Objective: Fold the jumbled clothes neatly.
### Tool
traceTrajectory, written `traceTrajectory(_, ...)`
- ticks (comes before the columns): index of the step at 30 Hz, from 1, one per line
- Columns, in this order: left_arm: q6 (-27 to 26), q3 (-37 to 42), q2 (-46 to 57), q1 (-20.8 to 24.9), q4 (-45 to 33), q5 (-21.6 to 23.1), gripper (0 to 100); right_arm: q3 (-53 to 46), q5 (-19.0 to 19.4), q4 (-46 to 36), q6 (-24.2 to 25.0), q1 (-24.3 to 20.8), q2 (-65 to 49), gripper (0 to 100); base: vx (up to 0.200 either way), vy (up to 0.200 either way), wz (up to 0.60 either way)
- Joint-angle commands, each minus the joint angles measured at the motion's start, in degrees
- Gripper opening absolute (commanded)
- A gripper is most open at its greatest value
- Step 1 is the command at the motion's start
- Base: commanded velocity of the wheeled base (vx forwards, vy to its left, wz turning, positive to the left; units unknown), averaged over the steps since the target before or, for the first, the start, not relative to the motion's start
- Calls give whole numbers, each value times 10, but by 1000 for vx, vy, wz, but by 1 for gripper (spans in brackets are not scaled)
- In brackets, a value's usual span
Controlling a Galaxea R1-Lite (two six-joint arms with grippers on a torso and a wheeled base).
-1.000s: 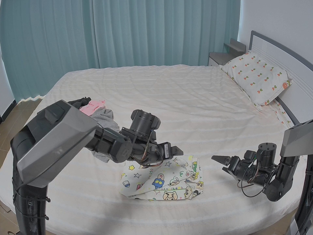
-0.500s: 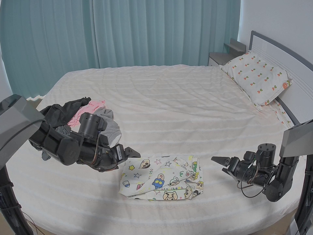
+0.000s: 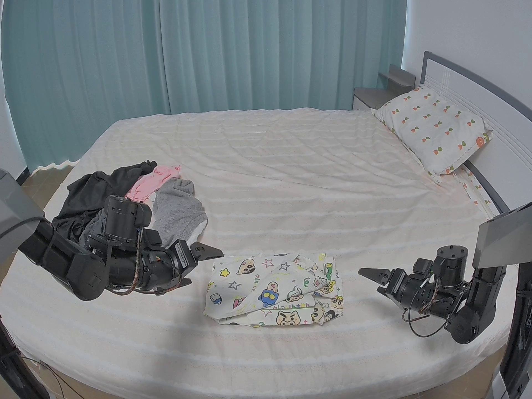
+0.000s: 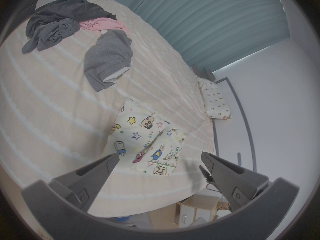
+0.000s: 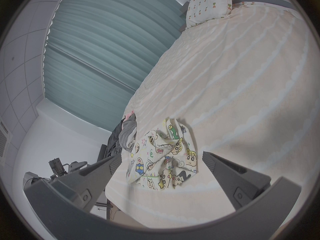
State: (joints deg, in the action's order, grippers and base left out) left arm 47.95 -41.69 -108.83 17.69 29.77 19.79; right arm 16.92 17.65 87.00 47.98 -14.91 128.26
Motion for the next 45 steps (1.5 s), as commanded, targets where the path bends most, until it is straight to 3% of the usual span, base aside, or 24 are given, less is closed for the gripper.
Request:
traceTrajectory(1, 17, 6, -9, -5, 20, 18, 100, 1, 0, 0, -3, 1, -4, 100, 0, 0, 0)
traceTrajectory(9, 27, 7, -28, -28, 47, 43, 100, 47, 0, -28, -26, 1, -27, 100, 0, 125, 0)
traceTrajectory(13, 38, 9, -37, -30, 71, 43, 100, 145, -1, -191, -36, 0, -72, 100, 0, 200, 0)
traceTrajectory(22, 41, 14, -38, -37, 74, 44, 100, 279, -1, -323, -67, -12, -56, 100, 0, 111, 0)
traceTrajectory(26, 41, 31, -40, -39, 89, 44, 100, 359, -1, -411, -110, -28, -17, 100, 0, 0, 0)
traceTrajectory(35, 42, 70, -79, -43, 173, 53, 100, 465, -2, -497, -185, -51, 62, 100, 0, 0, 0)
traceTrajectory(39, 61, 68, -94, -43, 190, 53, 100, 541, -4, -585, -256, -48, 87, 100, 0, 0, 0)
traceTrajectory(45, 90, 71, -92, -43, 203, 53, 100, 580, -5, -632, -286, -48, 99, 100, 0, 0, 0)
